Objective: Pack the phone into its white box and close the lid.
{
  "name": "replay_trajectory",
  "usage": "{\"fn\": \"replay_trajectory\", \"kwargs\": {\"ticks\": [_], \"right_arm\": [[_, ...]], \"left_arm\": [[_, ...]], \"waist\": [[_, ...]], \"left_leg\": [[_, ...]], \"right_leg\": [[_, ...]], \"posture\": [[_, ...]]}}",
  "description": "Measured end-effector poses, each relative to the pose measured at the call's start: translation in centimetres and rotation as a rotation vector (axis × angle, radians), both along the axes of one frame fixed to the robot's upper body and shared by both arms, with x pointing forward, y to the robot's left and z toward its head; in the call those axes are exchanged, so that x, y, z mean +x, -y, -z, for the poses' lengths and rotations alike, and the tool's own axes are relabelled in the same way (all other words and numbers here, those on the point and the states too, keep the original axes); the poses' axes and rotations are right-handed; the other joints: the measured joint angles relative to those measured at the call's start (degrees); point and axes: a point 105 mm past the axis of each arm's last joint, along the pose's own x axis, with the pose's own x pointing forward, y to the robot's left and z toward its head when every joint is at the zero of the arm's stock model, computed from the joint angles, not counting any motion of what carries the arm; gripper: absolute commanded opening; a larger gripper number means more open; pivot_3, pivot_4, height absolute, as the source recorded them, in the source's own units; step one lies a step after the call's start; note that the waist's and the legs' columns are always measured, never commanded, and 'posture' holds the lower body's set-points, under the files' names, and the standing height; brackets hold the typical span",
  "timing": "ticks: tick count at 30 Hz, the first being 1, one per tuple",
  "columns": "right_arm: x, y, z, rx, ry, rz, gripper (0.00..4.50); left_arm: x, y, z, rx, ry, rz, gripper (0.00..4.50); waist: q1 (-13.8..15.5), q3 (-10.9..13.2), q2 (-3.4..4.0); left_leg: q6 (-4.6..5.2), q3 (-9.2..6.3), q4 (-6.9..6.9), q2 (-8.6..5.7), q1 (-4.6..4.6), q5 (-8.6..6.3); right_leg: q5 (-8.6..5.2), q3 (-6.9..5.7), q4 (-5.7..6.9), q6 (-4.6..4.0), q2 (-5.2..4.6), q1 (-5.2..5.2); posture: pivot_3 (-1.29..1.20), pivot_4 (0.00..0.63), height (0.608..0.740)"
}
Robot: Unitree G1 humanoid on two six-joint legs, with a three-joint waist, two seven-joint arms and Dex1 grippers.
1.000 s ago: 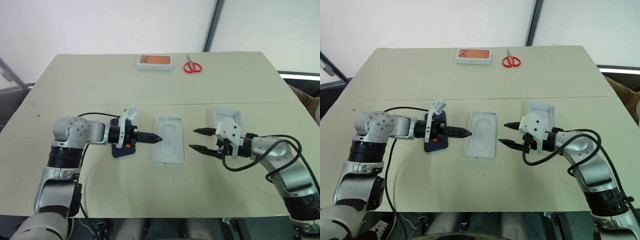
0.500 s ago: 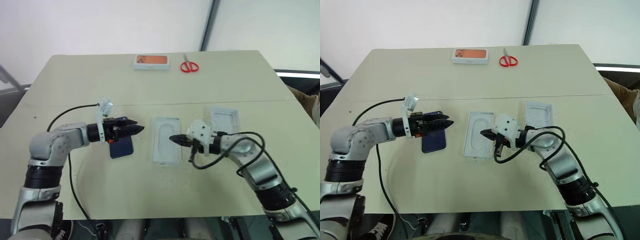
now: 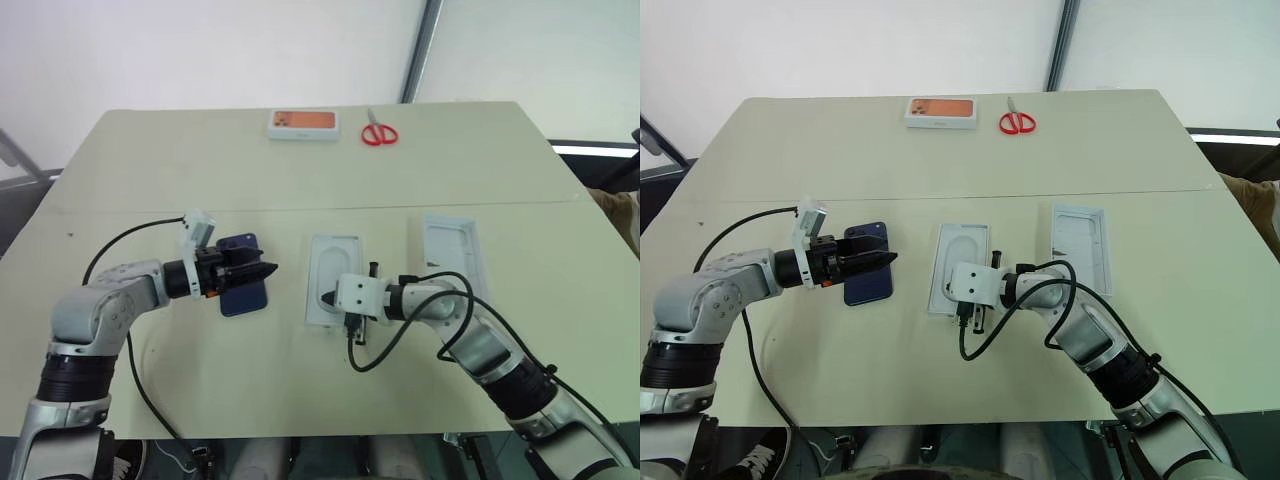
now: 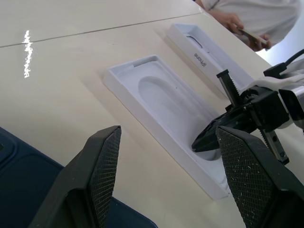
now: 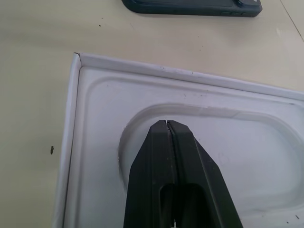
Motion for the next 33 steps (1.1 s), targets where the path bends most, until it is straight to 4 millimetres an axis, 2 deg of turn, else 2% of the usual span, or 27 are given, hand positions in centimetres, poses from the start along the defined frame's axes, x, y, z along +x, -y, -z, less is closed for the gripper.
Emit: {"fn": "replay_trajectory", "kwargs": {"ticks": [7, 13, 18, 23, 25, 30, 33], "right_arm": [[-0.4, 1.0, -0.3, 0.057, -0.076, -0.004, 0.03], [1.0, 1.0, -3.4, 0.236, -0.067, 0.062, 0.03], [1.5, 1.5, -4.8, 0.287, -0.05, 0.091, 0.03], [1.8, 0.2, -5.8, 0.322, -0.041, 0.078, 0.03], [2.0, -0.5, -6.1, 0.332, -0.033, 0.067, 0.03], [2.6, -0.6, -6.4, 0.331, -0.032, 0.077, 0.03], [2.9, -0.9, -6.2, 0.323, -0.034, 0.076, 0.03]], "left_arm": [[0.1, 0.1, 0.0, 0.001, 0.008, -0.005, 3.38], [0.2, -0.1, -0.2, -0.016, -0.021, 0.0, 3.38], [0.3, -3.2, 0.3, -0.02, -0.144, -0.089, 3.38], [0.3, -5.8, 0.5, -0.025, -0.186, -0.172, 3.38], [0.2, -6.5, 0.7, -0.032, -0.205, -0.198, 3.38], [0.0, -8.0, 0.6, -0.057, -0.226, -0.26, 3.38], [-0.4, -8.6, 1.3, -0.057, -0.259, -0.296, 3.38]], "waist": [[0.0, 0.0, 0.0], [-0.1, 0.0, 0.0], [-0.2, 0.0, 0.01], [-0.2, 0.0, 0.01], [-0.2, 0.0, 0.01], [0.0, 0.0, 0.0], [-0.2, 0.0, 0.0]], "left_leg": [[0.01, 0.0, 0.0, 0.0, -0.01, 0.0], [-0.01, 0.01, -0.04, 0.03, -0.01, 0.01], [0.0, 0.01, -0.05, 0.03, -0.01, 0.0], [-0.01, 0.01, -0.05, 0.04, -0.01, 0.01], [-0.01, 0.01, -0.05, 0.04, -0.01, 0.0], [-0.01, -0.01, -0.02, 0.02, -0.01, 0.0], [-0.01, 0.0, -0.05, 0.03, -0.01, 0.01]], "right_leg": [[0.0, 0.0, 0.0, 0.0, 0.0, 0.08], [0.0, 0.02, 0.04, 0.0, 0.03, 0.05], [0.0, 0.02, 0.04, 0.0, 0.04, -0.01], [0.0, 0.02, 0.04, 0.0, 0.04, -0.1], [0.0, 0.03, 0.04, 0.0, 0.04, -0.14], [0.0, 0.01, 0.04, 0.0, 0.01, -0.14], [0.0, 0.03, 0.06, 0.0, 0.02, -0.18]], "posture": [[0.0, 0.15, 0.74], [0.0, 0.15, 0.74], [0.0, 0.15, 0.74], [0.0, 0.15, 0.74], [0.0, 0.15, 0.74], [0.0, 0.15, 0.74], [0.0, 0.15, 0.74]]}}
